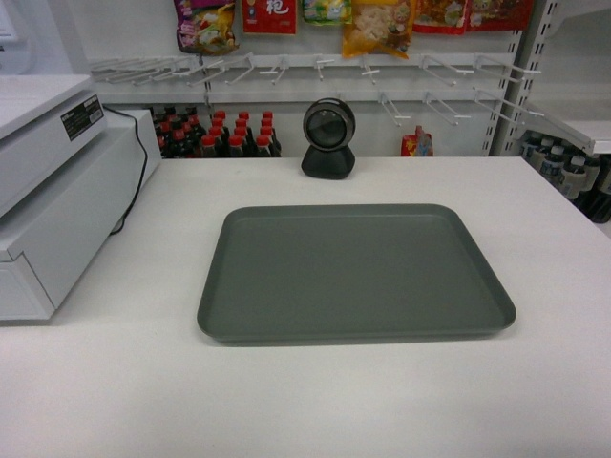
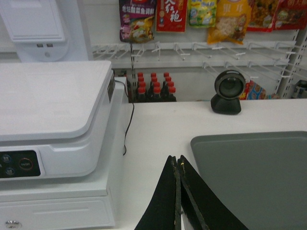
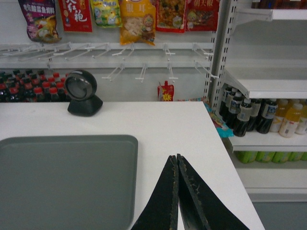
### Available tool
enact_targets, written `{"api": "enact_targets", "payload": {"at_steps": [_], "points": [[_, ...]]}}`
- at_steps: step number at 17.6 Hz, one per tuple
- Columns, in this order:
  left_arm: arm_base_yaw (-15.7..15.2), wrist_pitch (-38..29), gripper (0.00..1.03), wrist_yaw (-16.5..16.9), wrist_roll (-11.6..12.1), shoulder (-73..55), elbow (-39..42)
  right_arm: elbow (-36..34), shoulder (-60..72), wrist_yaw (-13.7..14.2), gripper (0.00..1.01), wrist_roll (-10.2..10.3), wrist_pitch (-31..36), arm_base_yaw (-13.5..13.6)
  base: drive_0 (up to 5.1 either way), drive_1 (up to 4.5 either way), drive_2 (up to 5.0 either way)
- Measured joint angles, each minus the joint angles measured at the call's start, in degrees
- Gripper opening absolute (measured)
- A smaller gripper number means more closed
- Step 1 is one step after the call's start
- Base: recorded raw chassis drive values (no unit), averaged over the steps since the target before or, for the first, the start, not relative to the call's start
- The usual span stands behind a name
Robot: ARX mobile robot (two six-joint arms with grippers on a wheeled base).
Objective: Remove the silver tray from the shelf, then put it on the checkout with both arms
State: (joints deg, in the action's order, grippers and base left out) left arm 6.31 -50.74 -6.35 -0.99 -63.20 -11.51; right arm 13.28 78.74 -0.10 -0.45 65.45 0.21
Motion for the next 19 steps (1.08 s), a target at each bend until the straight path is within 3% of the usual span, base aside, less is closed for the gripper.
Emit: {"api": "enact_targets", "payload": {"at_steps": [3, 4, 6, 8, 9, 13, 19], "points": [[-1.88, 3.45, 0.01, 1.75, 0.00, 7.41, 4.11, -5.22, -8.37, 0.00, 0.02, 0.02, -4.24, -0.02, 0.0, 0.00, 0.0], [-4.28, 4.98, 0.01, 5.16, 0.00, 9.79, 5.31, -6.27, -11.30, 0.00, 0.02, 0.00, -5.79, -0.02, 0.0, 0.00, 0.0], [-6.64, 6.71, 0.01, 5.57, 0.00, 13.62, 6.27, -7.89, -15.61, 0.00, 0.02, 0.02, -8.55, -0.02, 0.0, 0.00, 0.0], [-6.19, 4.83, 0.01, 6.36, 0.00, 15.32, 9.18, -9.73, -21.33, 0.00, 0.02, 0.02, -12.68, -0.22, 0.0, 0.00, 0.0], [-6.21, 9.60, 0.01, 6.38, 0.00, 18.45, 10.84, -10.67, -26.08, 0.00, 0.02, 0.02, -16.20, -0.22, 0.0, 0.00, 0.0], [-6.21, 17.16, 0.01, 6.36, 0.00, 28.76, 10.86, -12.33, -36.50, 0.00, 0.02, 0.02, -24.83, -0.22, 0.0, 0.00, 0.0], [-6.21, 25.16, 0.01, 6.36, 0.00, 37.57, 10.88, -12.55, -46.47, 0.00, 0.02, 0.02, -33.77, -0.22, 0.0, 0.00, 0.0]]}}
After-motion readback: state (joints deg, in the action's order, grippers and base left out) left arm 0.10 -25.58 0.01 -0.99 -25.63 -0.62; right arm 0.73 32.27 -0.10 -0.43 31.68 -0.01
